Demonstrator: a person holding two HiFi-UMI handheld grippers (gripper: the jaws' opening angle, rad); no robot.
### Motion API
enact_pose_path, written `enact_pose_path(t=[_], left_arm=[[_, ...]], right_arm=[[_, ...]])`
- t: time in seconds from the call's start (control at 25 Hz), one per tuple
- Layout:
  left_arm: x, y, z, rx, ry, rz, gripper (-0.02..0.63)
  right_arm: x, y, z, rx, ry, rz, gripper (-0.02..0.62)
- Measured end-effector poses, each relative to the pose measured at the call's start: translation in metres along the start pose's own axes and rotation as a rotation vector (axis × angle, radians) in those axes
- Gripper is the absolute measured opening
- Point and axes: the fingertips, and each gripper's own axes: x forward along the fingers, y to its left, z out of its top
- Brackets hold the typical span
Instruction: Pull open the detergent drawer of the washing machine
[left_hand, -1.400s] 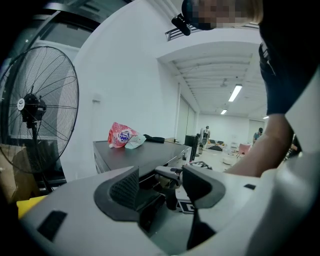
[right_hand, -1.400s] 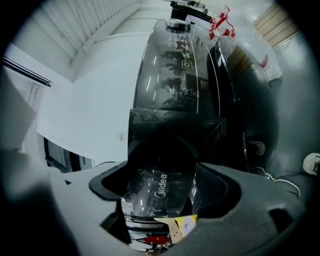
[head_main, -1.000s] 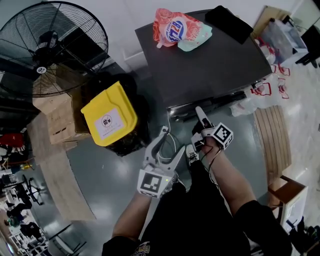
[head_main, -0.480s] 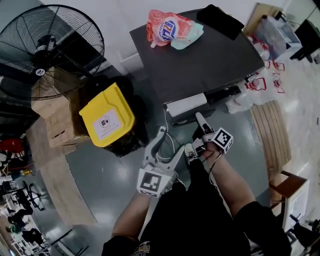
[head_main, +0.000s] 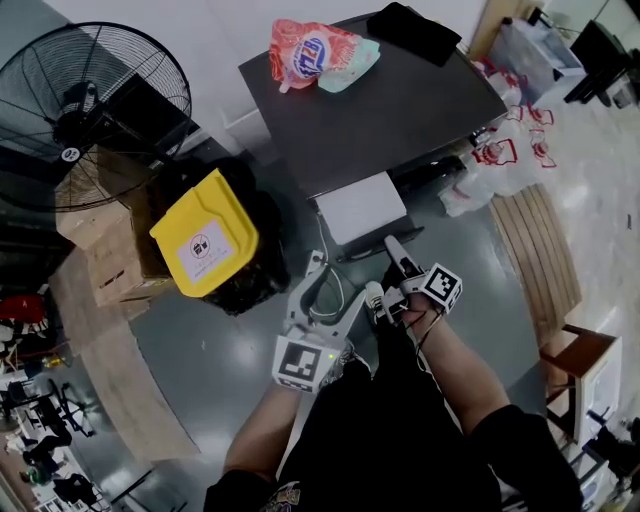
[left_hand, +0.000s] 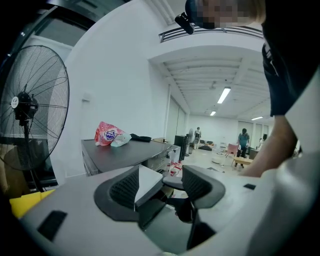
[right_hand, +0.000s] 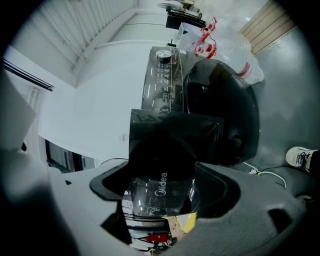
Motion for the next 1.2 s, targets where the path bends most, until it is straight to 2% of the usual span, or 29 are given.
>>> enact_pose_path(t=[0.2,0.32,0.44,0.56,0.68,0.8,0.92,1.04,1.08,1.2], left_arm=[[-0.004,-0.012,0.0,0.016,-0.009,-0.021,0.25],[-0.008,-0.015,-0.001,0.014,-0.006,-0.026,0.25],[-0.014,-0.018,-0.005,0.017,-0.01,-0.027,0.25],[-0.02,-0.022,-0.006,0.025,-0.016,-0.034,0.25],[-0.027,-0.024,-0.003,0.023,-0.012,-0.041,0.25],[-0.034,-0.02,-0.003,0.031,-0.035,-0.04,0.25],[-0.046,-0.018,-0.001,0.026,-0.038,-0.043,0.25],[-0.057,-0.012,-0.002,0.015,-0.055,-0.032,0.25],[-0.061,-0.01,-0.002,0.012,-0.064,-0.028,0.25],[-0.074,-0.011,0.002,0.016,-0.073,-0.028,0.236]], right_arm=[[-0.014,0.0,-0.005,-0.004,-0.002,-0.004,0.384],[-0.019,0.005,-0.003,-0.057,-0.009,0.009,0.278],[-0.025,0.003,-0.006,-0.098,0.007,-0.023,0.298],[-0.03,0.01,-0.009,-0.16,0.016,0.03,0.316],[-0.039,0.022,-0.018,-0.214,0.029,0.022,0.281],[-0.04,0.054,-0.025,-0.409,0.056,0.077,0.239],[-0.044,0.082,-0.034,-0.617,0.07,0.091,0.178],[-0.048,0.116,-0.049,-0.844,0.07,0.097,0.071],[-0.051,0.126,-0.054,-0.923,0.07,0.097,0.005],[-0.063,0.157,-0.073,-1.148,0.066,0.106,0.002]])
